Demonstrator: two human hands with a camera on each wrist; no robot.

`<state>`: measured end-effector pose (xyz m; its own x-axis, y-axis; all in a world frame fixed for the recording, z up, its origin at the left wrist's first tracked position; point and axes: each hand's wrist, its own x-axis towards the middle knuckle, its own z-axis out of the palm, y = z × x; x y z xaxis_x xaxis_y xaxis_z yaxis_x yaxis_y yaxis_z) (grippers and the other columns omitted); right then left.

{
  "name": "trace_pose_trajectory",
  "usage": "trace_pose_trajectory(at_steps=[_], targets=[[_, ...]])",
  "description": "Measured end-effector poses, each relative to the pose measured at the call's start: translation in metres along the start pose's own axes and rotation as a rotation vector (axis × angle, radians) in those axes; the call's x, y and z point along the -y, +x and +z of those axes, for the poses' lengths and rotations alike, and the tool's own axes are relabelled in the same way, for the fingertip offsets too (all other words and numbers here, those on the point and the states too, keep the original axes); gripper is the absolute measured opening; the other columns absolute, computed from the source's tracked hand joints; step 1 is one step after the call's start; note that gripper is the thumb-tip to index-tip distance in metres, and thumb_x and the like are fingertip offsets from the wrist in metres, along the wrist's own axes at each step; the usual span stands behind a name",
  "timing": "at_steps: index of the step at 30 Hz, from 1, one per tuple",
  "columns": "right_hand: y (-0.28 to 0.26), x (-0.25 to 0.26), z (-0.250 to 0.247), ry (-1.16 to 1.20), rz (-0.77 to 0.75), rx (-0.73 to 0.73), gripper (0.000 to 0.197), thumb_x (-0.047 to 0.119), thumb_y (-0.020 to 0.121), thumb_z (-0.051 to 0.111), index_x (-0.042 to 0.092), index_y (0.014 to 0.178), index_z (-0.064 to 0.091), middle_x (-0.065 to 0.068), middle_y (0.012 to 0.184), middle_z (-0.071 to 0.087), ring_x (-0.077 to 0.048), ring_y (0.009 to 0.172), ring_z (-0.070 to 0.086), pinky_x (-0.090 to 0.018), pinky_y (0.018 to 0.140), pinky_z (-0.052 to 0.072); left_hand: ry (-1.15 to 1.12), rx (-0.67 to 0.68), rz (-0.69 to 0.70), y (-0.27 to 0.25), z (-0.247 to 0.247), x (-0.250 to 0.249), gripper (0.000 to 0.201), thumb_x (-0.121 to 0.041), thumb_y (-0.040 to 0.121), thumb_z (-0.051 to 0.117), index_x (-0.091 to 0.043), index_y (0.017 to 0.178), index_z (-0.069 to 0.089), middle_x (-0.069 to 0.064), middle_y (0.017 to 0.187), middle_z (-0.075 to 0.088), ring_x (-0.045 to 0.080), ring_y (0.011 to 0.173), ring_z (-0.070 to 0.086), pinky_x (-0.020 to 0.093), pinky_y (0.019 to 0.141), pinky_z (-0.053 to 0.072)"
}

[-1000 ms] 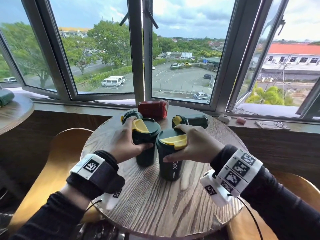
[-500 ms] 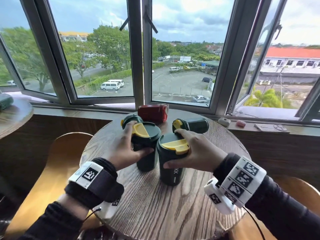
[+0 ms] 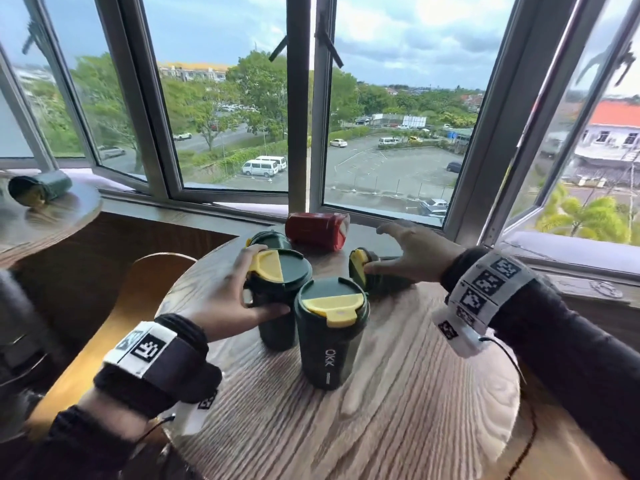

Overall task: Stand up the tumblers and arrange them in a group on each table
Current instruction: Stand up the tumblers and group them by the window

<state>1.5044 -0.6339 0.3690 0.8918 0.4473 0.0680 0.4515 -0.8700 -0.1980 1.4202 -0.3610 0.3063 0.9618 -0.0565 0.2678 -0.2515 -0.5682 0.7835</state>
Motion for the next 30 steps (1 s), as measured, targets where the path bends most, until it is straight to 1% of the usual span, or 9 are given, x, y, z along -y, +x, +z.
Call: trace_pose_trajectory(at_steps=[1, 4, 10, 12, 16, 18, 20, 24, 30], targets=[[0.008, -0.004, 0.004, -0.049, -0.01, 0.04, 0.088, 0.055, 0.07, 0.069, 0.014, 0.14, 0.034, -0.007, 0.145, 0.039, -0.024, 0.128, 0.042, -0.036, 0.107, 0.037, 0.005, -0.004, -0.01, -0.001, 0.0, -0.001, 0.094, -0.024, 0.062, 0.084, -0.026, 0.138, 0.029, -0.005, 0.124, 0.047, 0.016, 0.111, 0.053, 0.03, 0.096, 0.046], [0.029, -0.014, 0.018, -0.11, -0.031, 0.136, 0.099, 0.044, 0.062, 0.081, 0.019, 0.144, 0.029, -0.002, 0.149, 0.032, -0.021, 0.134, 0.035, -0.037, 0.112, 0.032, 0.073, -0.017, -0.015, -0.002, 0.0, -0.003, 0.091, -0.02, 0.065, 0.082, -0.027, 0.139, 0.028, -0.008, 0.125, 0.044, 0.013, 0.111, 0.05, 0.024, 0.098, 0.037], [0.054, -0.017, 0.032, -0.21, -0.05, 0.205, 0.097, 0.035, 0.062, 0.082, 0.033, 0.142, 0.029, -0.004, 0.142, 0.038, -0.025, 0.13, 0.04, -0.037, 0.107, 0.037, 0.118, -0.006, -0.021, 0.0, -0.003, -0.002, 0.096, -0.034, 0.061, 0.084, -0.031, 0.138, 0.028, -0.005, 0.13, 0.048, 0.012, 0.117, 0.049, 0.029, 0.102, 0.039], [0.058, -0.016, 0.035, -0.211, -0.058, 0.214, 0.091, 0.03, 0.066, 0.081, 0.03, 0.142, 0.032, -0.006, 0.138, 0.042, -0.025, 0.125, 0.044, -0.031, 0.101, 0.039, 0.139, -0.009, -0.014, -0.001, -0.003, -0.002, 0.097, -0.042, 0.057, 0.082, -0.031, 0.137, 0.029, -0.005, 0.131, 0.048, 0.011, 0.118, 0.049, 0.031, 0.103, 0.039], [0.06, -0.014, 0.036, -0.232, -0.072, 0.193, 0.081, 0.027, 0.068, 0.08, 0.03, 0.137, 0.038, -0.005, 0.124, 0.053, -0.024, 0.113, 0.052, -0.026, 0.082, 0.038, 0.168, -0.025, -0.012, -0.002, -0.005, -0.003, 0.092, -0.029, 0.063, 0.083, -0.031, 0.137, 0.029, -0.009, 0.126, 0.048, 0.011, 0.113, 0.05, 0.027, 0.1, 0.04], [0.058, -0.014, 0.036, -0.197, -0.078, 0.175, 0.079, 0.025, 0.067, 0.08, 0.029, 0.135, 0.041, -0.006, 0.118, 0.054, -0.024, 0.108, 0.053, -0.027, 0.081, 0.04, 0.196, -0.033, -0.014, -0.002, -0.005, -0.004, 0.092, -0.031, 0.063, 0.083, -0.031, 0.137, 0.029, -0.011, 0.123, 0.047, 0.011, 0.111, 0.05, 0.026, 0.098, 0.039], [0.054, -0.016, 0.036, -0.149, -0.083, 0.144, 0.077, 0.022, 0.065, 0.08, 0.026, 0.133, 0.043, -0.007, 0.114, 0.055, -0.024, 0.104, 0.054, -0.031, 0.084, 0.046, 0.205, -0.031, -0.008, -0.002, -0.005, -0.006, 0.092, -0.033, 0.063, 0.083, -0.03, 0.137, 0.029, -0.012, 0.12, 0.045, 0.01, 0.109, 0.049, 0.02, 0.095, 0.038], [0.041, -0.023, 0.032, -0.001, -0.094, 0.034, 0.075, 0.024, 0.063, 0.079, 0.025, 0.13, 0.045, -0.008, 0.111, 0.057, -0.025, 0.101, 0.058, -0.041, 0.088, 0.05, 0.188, -0.036, 0.005, -0.001, -0.003, -0.007, 0.09, -0.024, 0.066, 0.082, -0.025, 0.138, 0.029, -0.014, 0.118, 0.042, 0.005, 0.106, 0.045, -0.007, 0.078, 0.03], [0.021, -0.027, 0.02, 0.225, -0.124, -0.14, 0.07, 0.02, 0.07, 0.078, 0.014, 0.13, 0.043, -0.014, 0.117, 0.06, -0.028, 0.106, 0.057, -0.044, 0.093, 0.047, 0.128, -0.028, -0.013, -0.003, -0.002, -0.008, 0.089, -0.018, 0.067, 0.081, -0.022, 0.138, 0.029, -0.011, 0.119, 0.042, 0.006, 0.106, 0.045, -0.008, 0.076, 0.031]])
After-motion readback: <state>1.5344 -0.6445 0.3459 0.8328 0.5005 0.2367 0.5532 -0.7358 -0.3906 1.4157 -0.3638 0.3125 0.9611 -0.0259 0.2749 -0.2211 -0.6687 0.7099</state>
